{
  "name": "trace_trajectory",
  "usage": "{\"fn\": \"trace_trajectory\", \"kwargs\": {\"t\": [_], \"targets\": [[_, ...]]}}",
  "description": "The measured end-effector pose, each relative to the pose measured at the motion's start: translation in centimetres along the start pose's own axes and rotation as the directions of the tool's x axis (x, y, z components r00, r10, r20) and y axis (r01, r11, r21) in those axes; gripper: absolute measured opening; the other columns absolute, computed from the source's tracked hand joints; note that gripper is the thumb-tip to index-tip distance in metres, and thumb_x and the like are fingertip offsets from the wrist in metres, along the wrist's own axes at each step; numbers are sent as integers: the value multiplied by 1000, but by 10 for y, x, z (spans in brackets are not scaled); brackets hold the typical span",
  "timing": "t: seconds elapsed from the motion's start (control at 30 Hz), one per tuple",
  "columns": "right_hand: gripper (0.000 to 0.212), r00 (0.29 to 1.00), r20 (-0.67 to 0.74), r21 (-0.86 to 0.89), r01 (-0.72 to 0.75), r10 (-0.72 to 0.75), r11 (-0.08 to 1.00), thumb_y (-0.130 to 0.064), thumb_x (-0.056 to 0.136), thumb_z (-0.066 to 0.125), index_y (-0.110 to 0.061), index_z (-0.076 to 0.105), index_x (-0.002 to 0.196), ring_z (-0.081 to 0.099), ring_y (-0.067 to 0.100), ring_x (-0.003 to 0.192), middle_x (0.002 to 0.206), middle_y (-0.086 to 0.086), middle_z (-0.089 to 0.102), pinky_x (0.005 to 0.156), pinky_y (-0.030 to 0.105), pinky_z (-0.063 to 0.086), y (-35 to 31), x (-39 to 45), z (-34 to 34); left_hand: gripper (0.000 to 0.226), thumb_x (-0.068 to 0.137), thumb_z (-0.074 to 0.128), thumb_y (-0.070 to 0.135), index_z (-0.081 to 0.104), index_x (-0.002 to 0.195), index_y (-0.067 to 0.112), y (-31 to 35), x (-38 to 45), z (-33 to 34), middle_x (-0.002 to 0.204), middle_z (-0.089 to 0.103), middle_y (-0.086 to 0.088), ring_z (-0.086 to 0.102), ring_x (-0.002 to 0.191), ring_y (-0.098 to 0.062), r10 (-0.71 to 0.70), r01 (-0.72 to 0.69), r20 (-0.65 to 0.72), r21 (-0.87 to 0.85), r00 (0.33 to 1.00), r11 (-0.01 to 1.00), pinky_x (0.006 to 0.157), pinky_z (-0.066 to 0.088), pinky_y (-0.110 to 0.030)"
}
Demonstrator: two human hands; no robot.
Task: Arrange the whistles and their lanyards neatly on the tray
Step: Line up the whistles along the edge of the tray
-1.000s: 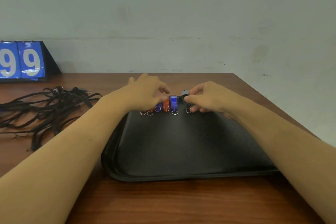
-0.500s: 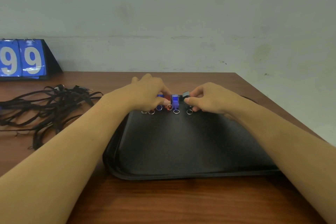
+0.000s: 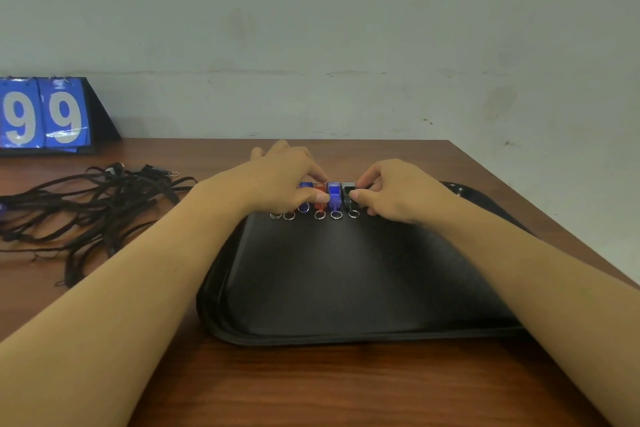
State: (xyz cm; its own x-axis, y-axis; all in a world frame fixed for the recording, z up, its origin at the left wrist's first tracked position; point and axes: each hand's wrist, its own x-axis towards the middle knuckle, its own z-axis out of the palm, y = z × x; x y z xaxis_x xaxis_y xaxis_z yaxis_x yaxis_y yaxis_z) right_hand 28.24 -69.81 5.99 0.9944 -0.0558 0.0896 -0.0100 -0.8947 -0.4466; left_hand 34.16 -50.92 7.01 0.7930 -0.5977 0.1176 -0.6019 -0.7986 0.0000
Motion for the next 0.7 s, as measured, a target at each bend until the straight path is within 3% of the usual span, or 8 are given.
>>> {"fn": "trace_trajectory", "kwargs": {"t": [0.17,0.3,0.5,0.6,0.7], "targets": [[22,997,-80,-26,15,-17,1000,-34,100,56,-21,72,108,62,15,90,87,-7,65,78,26,41,3,1,-1,39,99,51,53,60,135,39,-3,-4,-3,142,52,10,36,134,-21,-7,5,-70,-25,997,1000,100,31,-46],[22,961,-261,-126,54,-86,991,-36,101,49,-25,67,107,65,20,93,104,-2,70,84,35,53,-8,-15,-17,31,103,47,43,67,127,38,-10,-26,-23,139,58,9,41,136,-22,-104,68,-191,-188,976,980,112,31,-60],[19,912,-281,-253,229,-298,940,-36,101,43,-30,61,103,65,17,83,95,-6,67,76,40,58,-62,-71,-16,29,99,50,41,70,119,38,-55,-110,-55,126,64,6,54,123,-23,-229,180,-265,-194,937,964,105,43,-56],[21,863,-294,-223,356,-411,908,-37,102,40,-30,60,103,59,13,86,95,-10,60,74,34,54,-94,-112,10,33,96,55,30,66,127,28,-108,-184,-52,126,66,4,61,117,-19,-421,322,-343,-310,840,895,102,51,-49],[29,818,-291,-268,429,-497,863,-38,102,37,-27,61,115,56,14,101,110,-8,61,87,32,50,-115,-147,48,40,91,56,28,56,131,28,-172,-253,-35,128,62,-5,59,118,-29,-707,562,-359,-434,609,704,100,53,-52]]}}
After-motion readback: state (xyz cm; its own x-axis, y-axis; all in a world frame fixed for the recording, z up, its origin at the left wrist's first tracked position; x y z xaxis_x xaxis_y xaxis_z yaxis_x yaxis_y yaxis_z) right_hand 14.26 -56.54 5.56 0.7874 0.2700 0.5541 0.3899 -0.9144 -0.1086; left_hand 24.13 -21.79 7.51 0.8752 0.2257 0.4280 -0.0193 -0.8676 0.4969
